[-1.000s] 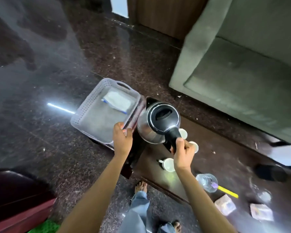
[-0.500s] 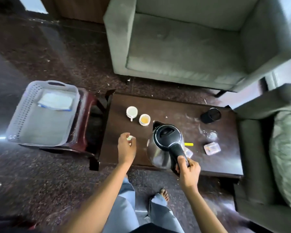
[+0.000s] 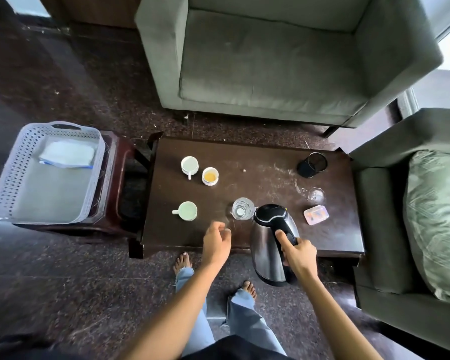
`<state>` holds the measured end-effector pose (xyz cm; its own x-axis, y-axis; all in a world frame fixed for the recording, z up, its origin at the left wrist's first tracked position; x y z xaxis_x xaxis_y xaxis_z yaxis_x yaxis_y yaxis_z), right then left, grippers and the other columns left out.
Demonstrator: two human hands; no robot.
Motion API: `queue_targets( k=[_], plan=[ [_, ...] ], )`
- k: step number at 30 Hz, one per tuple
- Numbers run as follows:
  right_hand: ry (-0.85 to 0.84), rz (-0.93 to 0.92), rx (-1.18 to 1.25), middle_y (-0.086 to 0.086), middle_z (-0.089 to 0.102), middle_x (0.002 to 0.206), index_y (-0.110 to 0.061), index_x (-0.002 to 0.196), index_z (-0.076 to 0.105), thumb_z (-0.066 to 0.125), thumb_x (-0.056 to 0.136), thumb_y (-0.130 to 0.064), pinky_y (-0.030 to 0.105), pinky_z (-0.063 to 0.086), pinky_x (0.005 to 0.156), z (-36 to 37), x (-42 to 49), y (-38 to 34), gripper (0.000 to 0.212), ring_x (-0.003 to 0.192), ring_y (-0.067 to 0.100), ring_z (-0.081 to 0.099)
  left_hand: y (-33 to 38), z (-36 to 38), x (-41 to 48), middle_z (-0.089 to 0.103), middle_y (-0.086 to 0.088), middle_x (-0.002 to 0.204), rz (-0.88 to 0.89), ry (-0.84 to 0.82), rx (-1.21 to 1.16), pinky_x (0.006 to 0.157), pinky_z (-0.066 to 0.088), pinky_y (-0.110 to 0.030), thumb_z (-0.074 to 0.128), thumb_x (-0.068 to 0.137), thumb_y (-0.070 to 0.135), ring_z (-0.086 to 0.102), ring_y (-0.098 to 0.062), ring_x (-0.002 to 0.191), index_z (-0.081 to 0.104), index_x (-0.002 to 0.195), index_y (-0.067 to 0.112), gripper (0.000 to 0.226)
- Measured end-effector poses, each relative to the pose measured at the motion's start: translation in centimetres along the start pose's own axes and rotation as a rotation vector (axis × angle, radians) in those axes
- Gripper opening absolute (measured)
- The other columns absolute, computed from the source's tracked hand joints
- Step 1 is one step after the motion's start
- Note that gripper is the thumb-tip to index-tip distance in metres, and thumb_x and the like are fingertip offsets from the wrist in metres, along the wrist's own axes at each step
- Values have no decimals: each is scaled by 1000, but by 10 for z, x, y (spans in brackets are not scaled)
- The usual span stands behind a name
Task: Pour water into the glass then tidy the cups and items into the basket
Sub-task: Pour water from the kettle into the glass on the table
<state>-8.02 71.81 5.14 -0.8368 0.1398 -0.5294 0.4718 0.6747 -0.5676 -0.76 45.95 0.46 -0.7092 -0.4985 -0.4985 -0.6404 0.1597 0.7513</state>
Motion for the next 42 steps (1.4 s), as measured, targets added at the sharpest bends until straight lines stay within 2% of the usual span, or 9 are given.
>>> queue_targets(
  k=[3,10,18,23,27,30,36,38,42],
  plan=[
    [-45,-17,-76,16,66,54,7,63,60,60,67,-68,42,59,63,4,7,-9,74,52,29,66,-1,8,-1,65,-11,110,-22,-50,11,88,44,-28,54,91,15,62,-24,99,57,110,6,21],
    [-110,-39,-219,12,68,57,2,63,65,60,74,-66,41,59,65,16,19,-33,69,53,26,67,-3,26,-2,66,-9,112,-77,-154,46,82,43,-22,52,91,15,63,-21,99,57,112,7,23],
    [-181,-45,-349,11,70,62,-3,69,69,56,78,-66,38,57,73,31,30,-57,65,63,27,68,-2,31,1,65,-11,116,-85,-199,68,88,44,-24,50,93,15,62,-23,104,57,114,4,24],
    [-208,-24,-372,13,71,66,-1,72,68,56,78,-67,39,59,70,37,33,-60,68,62,28,69,-3,39,1,63,-12,121,-97,-256,88,93,44,-26,48,94,18,60,-24,110,54,120,5,30],
    [-234,-34,-401,13,71,73,-3,75,66,52,71,-73,39,58,72,42,35,-62,71,69,30,69,-2,42,2,62,-13,123,-91,-276,112,94,45,-28,48,94,20,60,-25,112,53,122,5,32],
    [-243,-40,-425,11,70,73,-5,78,66,52,73,-71,33,56,64,45,37,-65,67,64,27,67,-2,44,2,61,-13,125,-88,-285,134,95,46,-30,47,95,20,59,-26,114,53,122,6,32],
    [-245,-64,-483,2,60,58,-8,71,61,55,84,-59,20,34,39,45,36,-74,53,50,14,57,-2,46,2,61,-15,125,-95,-302,173,96,45,-32,44,96,21,58,-28,115,53,123,6,32],
    [-237,-71,-494,2,58,58,-8,69,58,55,85,-58,22,35,43,45,35,-75,52,52,16,57,-2,46,2,60,-15,125,-96,-303,182,96,44,-32,44,96,21,57,-28,115,53,123,6,33],
    [-214,-97,-532,9,60,71,-7,77,58,55,85,-57,28,40,65,45,36,-78,51,73,29,58,-1,48,2,60,-15,126,-95,-312,188,96,45,-32,44,96,21,58,-27,115,52,124,6,32]
  ],
)
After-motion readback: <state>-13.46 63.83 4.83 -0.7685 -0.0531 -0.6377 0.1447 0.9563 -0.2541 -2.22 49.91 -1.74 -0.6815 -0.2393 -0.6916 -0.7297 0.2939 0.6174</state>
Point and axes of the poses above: each hand's wrist, its own x-axis towards the middle knuckle, its own z-axis out of the palm, y = z × x, the point moved 10 cm from there along x, towards the middle knuckle
